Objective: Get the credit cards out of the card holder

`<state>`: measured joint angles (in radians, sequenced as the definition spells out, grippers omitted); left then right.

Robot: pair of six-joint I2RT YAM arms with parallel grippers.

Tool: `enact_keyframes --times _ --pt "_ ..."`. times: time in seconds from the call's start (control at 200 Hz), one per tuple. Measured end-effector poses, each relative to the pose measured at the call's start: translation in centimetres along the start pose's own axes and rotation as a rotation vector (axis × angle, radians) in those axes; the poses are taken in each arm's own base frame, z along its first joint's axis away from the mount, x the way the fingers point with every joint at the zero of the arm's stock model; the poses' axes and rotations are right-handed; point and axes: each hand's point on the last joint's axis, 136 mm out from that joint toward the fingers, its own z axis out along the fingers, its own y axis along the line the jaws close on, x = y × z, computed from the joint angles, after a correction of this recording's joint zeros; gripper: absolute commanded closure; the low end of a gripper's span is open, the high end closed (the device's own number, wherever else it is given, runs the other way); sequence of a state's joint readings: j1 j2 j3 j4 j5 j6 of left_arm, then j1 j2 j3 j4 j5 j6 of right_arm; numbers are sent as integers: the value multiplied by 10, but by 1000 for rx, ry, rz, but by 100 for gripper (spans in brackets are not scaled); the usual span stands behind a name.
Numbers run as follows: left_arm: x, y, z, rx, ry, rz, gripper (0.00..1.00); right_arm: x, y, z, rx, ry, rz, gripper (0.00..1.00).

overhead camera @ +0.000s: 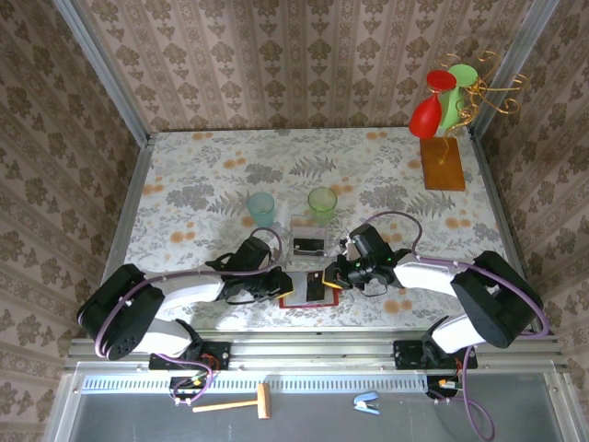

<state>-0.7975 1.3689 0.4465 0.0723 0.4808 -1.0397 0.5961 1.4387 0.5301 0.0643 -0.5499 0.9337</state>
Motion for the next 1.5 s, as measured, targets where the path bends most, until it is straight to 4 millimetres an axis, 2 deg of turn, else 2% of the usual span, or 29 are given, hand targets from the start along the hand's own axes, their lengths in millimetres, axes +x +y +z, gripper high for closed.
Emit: enact_keyframes --times 0.215,0.39,0.525,0.885,1.13,1.31,1.5 --pt "1 -1 -2 -7 4 -4 82 3 -4 -10 42 11 -28 92" --pt "-4 -7 -7 6 -13 1 80 -5 8 -24 70 4 -95 94" --pt "-12 -15 -13 25 -42 12 79 -11 19 -32 93 6 -188 100" --pt "-25 -22 -32 52 -114 17 77 -26 47 -56 167 38 -583 100" --pt "-28 -11 -41 47 -147 -1 77 -35 45 -58 267 139 -864 100" --pt "-37 -9 -49 58 -183 -4 77 -43 57 -60 302 232 -1075 100" --pt "-48 -4 -58 65 -215 -17 76 -47 63 -51 351 368 -1276 100"
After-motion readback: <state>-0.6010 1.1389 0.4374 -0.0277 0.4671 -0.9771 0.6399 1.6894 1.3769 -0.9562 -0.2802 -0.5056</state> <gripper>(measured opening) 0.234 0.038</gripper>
